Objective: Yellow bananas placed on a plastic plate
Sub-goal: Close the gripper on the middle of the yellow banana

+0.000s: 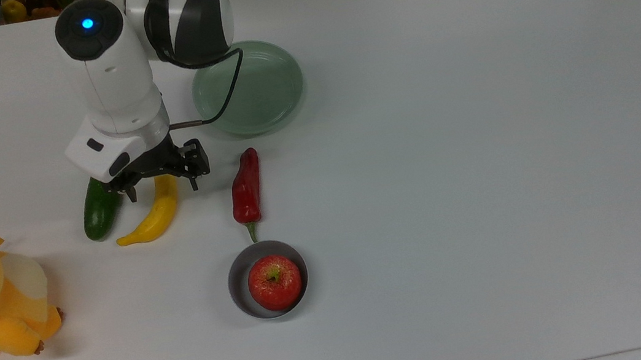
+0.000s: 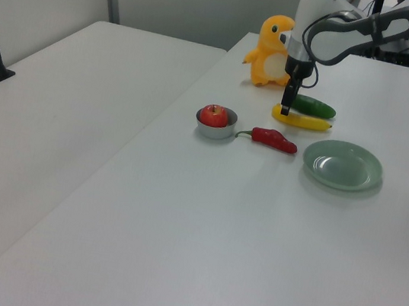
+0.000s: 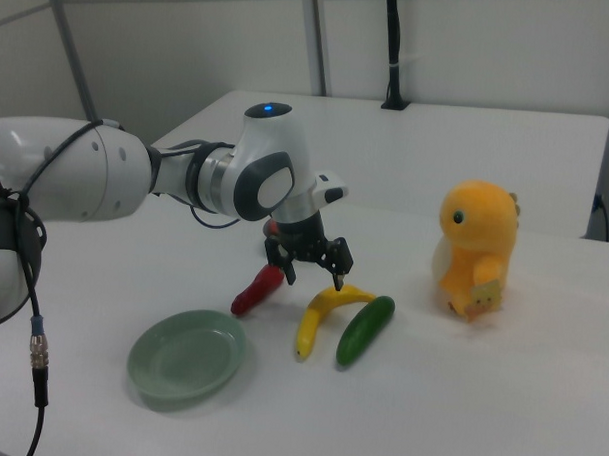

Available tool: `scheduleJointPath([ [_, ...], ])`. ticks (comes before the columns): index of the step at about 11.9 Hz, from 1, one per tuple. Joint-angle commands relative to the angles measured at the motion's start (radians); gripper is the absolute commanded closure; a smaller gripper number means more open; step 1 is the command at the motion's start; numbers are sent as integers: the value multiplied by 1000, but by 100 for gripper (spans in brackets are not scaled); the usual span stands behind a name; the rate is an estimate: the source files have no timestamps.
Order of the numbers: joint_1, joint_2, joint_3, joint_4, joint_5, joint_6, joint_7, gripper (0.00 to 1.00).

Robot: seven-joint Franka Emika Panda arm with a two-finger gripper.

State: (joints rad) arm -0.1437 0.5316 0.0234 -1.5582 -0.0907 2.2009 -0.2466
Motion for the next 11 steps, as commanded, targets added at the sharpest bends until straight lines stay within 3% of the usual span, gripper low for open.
scheduleJointPath([
  [1, -5, 30, 1, -13, -38, 42, 1, 0],
  [6, -11, 36, 1, -48, -55, 79, 3, 0],
  [7, -11, 36, 1, -54, -66, 88, 4, 4],
  [9, -11, 36, 1, -56, -67, 88, 4, 21],
  [11, -16, 36, 1, -56, -67, 88, 4, 58],
])
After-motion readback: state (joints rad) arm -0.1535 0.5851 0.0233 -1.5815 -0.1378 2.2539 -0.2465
